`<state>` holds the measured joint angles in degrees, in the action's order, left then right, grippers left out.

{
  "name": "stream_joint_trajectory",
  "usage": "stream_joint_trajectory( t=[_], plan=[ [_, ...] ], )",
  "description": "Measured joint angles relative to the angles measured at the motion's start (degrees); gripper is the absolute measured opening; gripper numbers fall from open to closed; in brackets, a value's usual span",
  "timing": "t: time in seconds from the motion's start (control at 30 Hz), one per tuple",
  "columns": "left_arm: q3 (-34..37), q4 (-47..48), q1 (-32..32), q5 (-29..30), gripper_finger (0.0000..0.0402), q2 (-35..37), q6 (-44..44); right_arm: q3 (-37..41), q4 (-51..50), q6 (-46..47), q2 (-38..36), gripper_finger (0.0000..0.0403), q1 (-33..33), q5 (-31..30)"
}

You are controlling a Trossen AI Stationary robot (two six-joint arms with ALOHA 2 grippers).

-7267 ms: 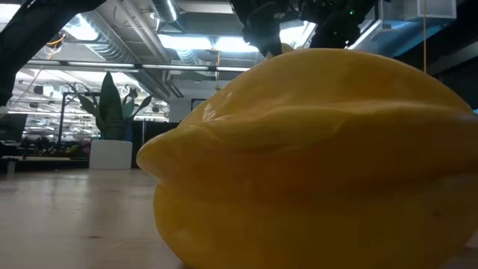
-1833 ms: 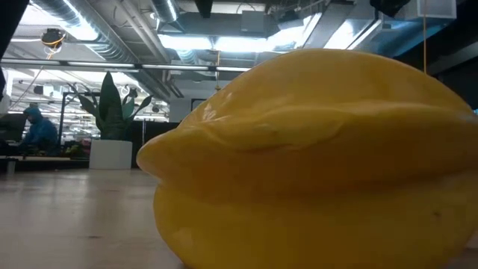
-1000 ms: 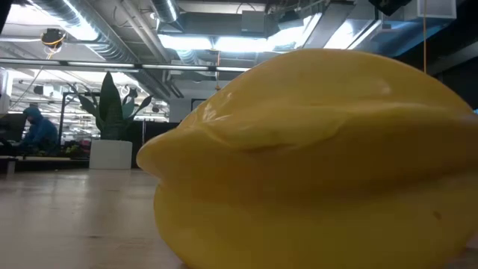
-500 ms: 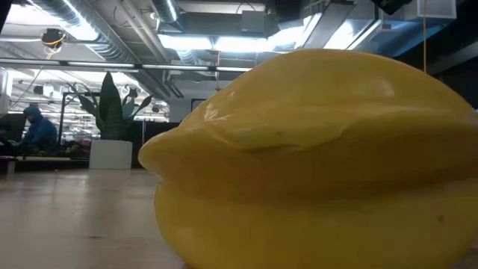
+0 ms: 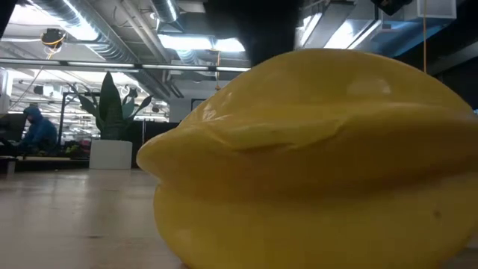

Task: Build produce basket
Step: Put the starfruit into the black wire basket

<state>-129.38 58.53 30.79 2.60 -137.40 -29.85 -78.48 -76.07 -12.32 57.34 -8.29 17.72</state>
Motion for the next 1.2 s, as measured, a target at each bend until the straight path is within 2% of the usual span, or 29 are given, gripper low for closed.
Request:
stream_joint_trajectory(
  t=[0.17, 0.57, 0.9, 1.03, 1.2],
  plan=[
    [0.00, 0.97, 0.06, 1.07, 0.0320, 0.05, 0.03, 0.00, 0.00, 0.22, 0.00, 0.0145, 0.00, -0.02],
    [0.02, 1.00, 0.44, 2.83, 0.0254, 0.09, 0.68, 0.00, 0.00, 1.57, 0.00, 0.0145, 0.00, -0.04],
    [5.08, -1.45, 0.79, 2.49, 0.0213, 0.28, 0.59, -0.02, 0.00, 1.57, 0.00, 0.0145, 0.00, -0.07],
    [5.14, -1.42, 0.72, 2.44, 0.0185, 0.28, 0.49, -0.02, 0.00, 1.57, 0.00, 0.0145, 0.00, -0.07],
    [5.14, -1.42, 0.66, 2.15, 0.0131, 0.28, 0.33, -0.02, -0.01, 1.57, 0.00, 0.0145, 0.00, -0.07]
  ],
)
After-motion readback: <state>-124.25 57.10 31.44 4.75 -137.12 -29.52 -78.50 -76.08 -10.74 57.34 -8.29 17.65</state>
